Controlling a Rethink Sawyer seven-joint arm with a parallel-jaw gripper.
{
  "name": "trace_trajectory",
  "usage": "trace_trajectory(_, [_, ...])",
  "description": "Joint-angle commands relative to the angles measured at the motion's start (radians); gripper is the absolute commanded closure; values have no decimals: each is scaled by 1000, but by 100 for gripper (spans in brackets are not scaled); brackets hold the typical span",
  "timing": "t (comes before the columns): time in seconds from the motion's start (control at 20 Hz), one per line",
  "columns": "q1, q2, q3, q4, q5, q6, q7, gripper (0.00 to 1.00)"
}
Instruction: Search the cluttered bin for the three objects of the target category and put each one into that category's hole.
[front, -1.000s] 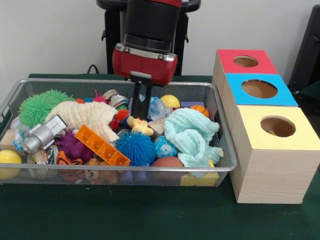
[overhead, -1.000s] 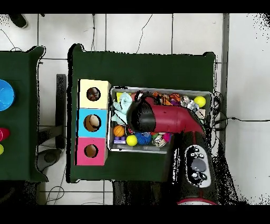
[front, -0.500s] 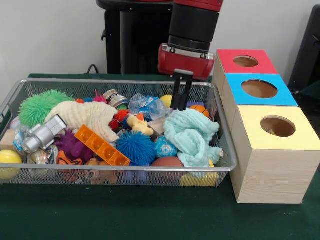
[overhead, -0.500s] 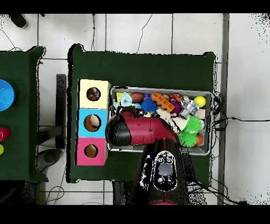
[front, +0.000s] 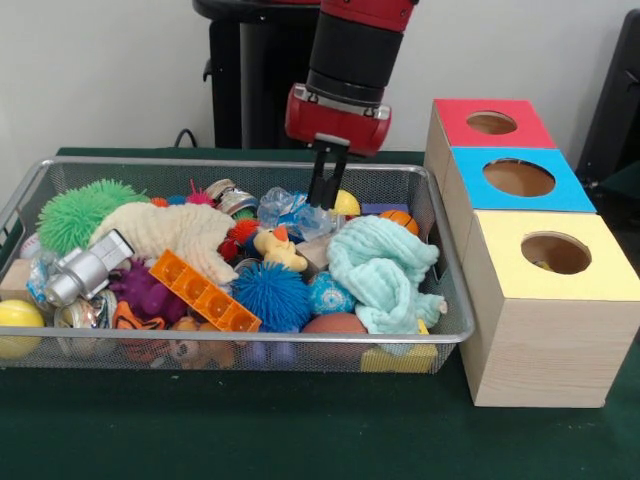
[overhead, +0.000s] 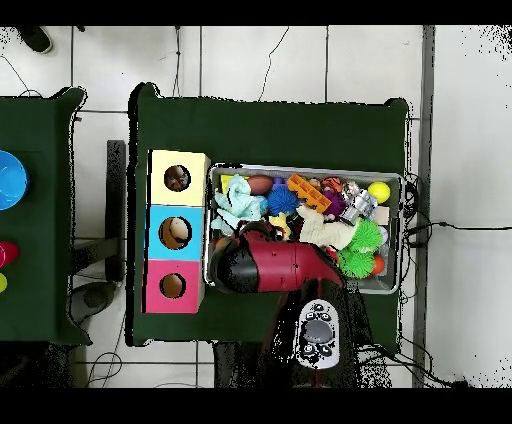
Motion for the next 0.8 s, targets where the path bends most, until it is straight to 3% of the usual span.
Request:
trace_trajectory(0.05, [25, 139, -43, 35, 18, -145, 217, 100])
trace_trajectory(0.35, [92, 201, -55, 58, 118, -197, 281, 100])
trace_trajectory(0.55, [111, 241, -82, 39, 143, -246, 255, 100])
trace_trajectory(0.8, [-23, 103, -38, 70, 48, -124, 96, 100])
